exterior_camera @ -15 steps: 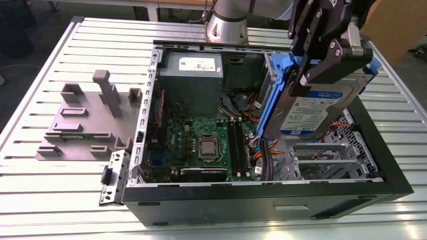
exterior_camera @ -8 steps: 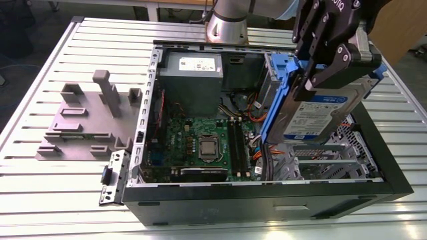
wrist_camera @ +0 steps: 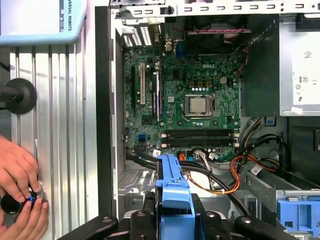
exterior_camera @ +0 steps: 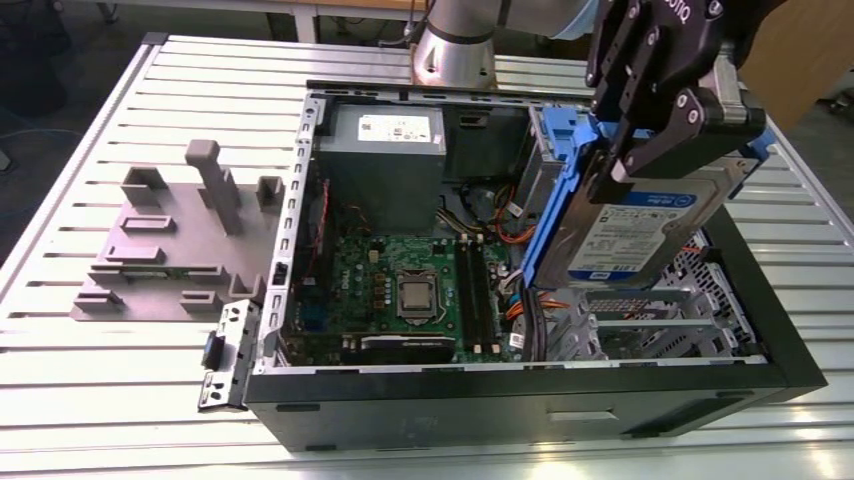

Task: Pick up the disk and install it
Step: 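Insert the disk into the insertion slot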

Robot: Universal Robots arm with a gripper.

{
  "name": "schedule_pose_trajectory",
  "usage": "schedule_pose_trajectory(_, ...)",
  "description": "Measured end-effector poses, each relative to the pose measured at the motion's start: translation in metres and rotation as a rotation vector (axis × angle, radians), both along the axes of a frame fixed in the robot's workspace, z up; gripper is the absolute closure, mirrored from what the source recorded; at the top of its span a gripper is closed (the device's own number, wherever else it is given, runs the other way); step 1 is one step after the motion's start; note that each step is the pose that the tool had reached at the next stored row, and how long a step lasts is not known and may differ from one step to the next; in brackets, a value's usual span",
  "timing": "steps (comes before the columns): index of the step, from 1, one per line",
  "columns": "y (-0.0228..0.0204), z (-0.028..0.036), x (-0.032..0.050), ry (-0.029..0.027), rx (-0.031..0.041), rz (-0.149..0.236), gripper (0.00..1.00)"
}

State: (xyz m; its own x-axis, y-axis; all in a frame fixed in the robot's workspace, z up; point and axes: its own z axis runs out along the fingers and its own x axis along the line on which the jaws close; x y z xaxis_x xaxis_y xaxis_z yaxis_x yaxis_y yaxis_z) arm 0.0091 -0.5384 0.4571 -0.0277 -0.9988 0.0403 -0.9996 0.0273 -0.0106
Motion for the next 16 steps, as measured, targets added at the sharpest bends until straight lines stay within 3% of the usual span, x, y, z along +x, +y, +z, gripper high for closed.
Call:
schedule_pose_trajectory(9, -0.0001, -0.0005, 0.0091, 0.0000, 0.0000, 0.000, 0.64)
schedule_pose_trajectory(16, -0.0001, -0.0017, 0.0222, 0.0001, 0.0000, 0.000, 0.64)
